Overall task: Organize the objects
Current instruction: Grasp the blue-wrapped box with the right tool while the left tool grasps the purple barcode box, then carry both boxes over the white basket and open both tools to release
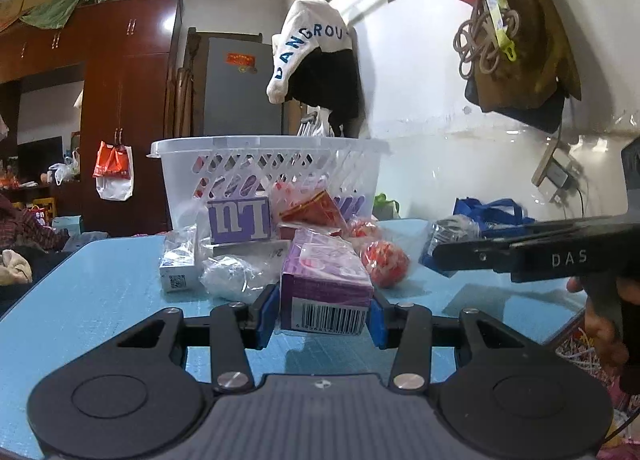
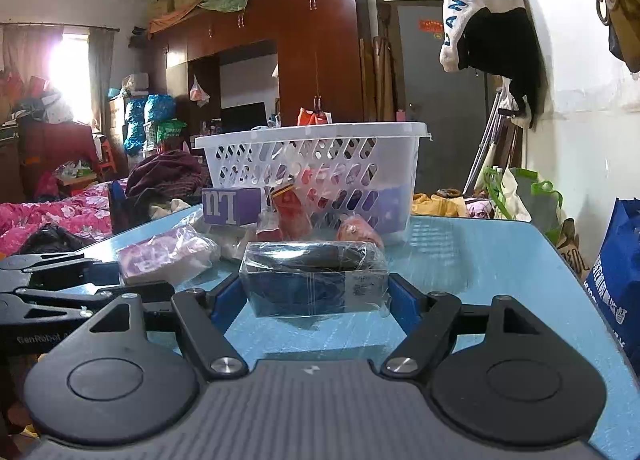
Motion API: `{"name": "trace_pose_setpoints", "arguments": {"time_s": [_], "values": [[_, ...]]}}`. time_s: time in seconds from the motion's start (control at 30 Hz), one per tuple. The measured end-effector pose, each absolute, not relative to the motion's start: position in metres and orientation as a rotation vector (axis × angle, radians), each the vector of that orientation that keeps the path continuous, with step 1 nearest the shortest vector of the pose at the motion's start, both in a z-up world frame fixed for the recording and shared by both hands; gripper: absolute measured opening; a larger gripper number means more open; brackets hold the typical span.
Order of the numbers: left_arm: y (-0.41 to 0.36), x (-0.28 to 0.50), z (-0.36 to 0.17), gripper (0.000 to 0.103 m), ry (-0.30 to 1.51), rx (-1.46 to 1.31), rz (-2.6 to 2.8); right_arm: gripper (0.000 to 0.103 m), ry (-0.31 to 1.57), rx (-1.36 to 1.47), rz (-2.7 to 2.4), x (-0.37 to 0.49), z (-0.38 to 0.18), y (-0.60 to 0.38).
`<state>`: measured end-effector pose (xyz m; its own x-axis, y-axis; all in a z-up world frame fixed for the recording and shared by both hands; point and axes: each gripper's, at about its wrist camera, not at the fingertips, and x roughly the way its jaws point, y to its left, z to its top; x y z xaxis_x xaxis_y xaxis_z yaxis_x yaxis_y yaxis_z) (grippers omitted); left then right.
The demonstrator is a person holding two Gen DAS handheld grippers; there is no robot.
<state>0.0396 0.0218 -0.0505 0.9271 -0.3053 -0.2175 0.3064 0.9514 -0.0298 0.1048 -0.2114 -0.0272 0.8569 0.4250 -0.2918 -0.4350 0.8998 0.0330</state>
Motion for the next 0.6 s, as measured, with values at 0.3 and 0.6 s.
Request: {"name": "trace_pose_setpoints", "arguments": {"time_s": [0.3, 0.6], "values": [[0.030, 0.048, -0.053, 0.049, 0.239, -0.029, -0.307, 0.078, 0.296, -0.028, 0.457, 0.106, -0.028, -0.214], [0.051, 0.074, 0.003, 0.049, 0.144, -0.101, -0.318, 0.078, 0.110, -0.015, 0.438, 0.124, 0.027, -0.211]]}}
